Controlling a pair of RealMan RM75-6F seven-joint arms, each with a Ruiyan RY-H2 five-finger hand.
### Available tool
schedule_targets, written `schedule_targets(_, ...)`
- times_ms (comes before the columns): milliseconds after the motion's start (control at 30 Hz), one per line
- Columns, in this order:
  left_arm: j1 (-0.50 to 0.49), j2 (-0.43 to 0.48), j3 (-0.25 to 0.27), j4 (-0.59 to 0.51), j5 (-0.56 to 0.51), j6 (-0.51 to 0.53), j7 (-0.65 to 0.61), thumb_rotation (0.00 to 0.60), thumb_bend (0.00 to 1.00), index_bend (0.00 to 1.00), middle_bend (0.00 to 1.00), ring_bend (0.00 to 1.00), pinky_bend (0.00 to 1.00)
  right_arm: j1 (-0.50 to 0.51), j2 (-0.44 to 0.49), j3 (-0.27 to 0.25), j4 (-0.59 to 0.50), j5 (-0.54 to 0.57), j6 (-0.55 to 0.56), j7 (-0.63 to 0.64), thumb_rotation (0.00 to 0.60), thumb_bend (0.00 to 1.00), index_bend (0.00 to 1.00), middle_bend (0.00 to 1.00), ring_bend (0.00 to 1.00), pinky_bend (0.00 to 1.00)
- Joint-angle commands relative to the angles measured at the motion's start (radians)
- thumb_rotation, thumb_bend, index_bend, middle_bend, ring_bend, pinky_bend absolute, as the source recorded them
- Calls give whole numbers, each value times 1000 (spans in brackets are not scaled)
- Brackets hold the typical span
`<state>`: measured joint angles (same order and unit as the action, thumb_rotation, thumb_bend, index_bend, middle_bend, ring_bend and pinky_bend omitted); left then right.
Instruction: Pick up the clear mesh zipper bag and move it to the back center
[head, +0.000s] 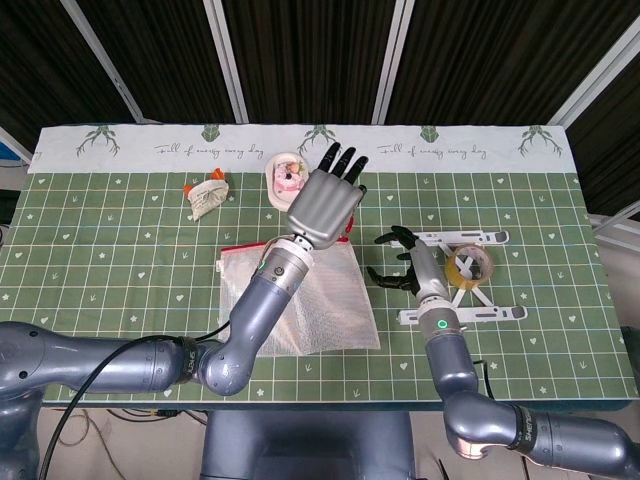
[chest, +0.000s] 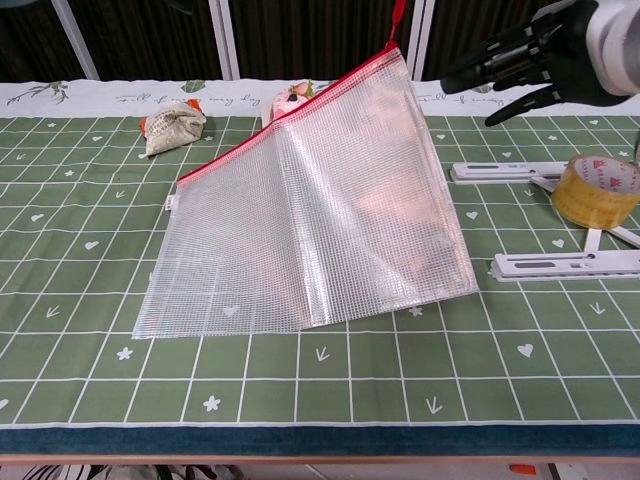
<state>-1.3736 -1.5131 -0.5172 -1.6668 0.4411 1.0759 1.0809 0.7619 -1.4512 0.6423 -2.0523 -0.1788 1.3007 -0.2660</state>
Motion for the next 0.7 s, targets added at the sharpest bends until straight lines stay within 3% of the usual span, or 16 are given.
schedule_targets(33,-13,1,7,0,-6,1,-4,600,429,574,111,0,0,46,-32,24,35,41,11,-14,600,378,360,139,59,237)
schedule_targets(700,-46,9,56,16,-21,12,-67,600,429,575,105,0,0,122,-87,66,98,96,48,-5,600,421,490,191,71,237)
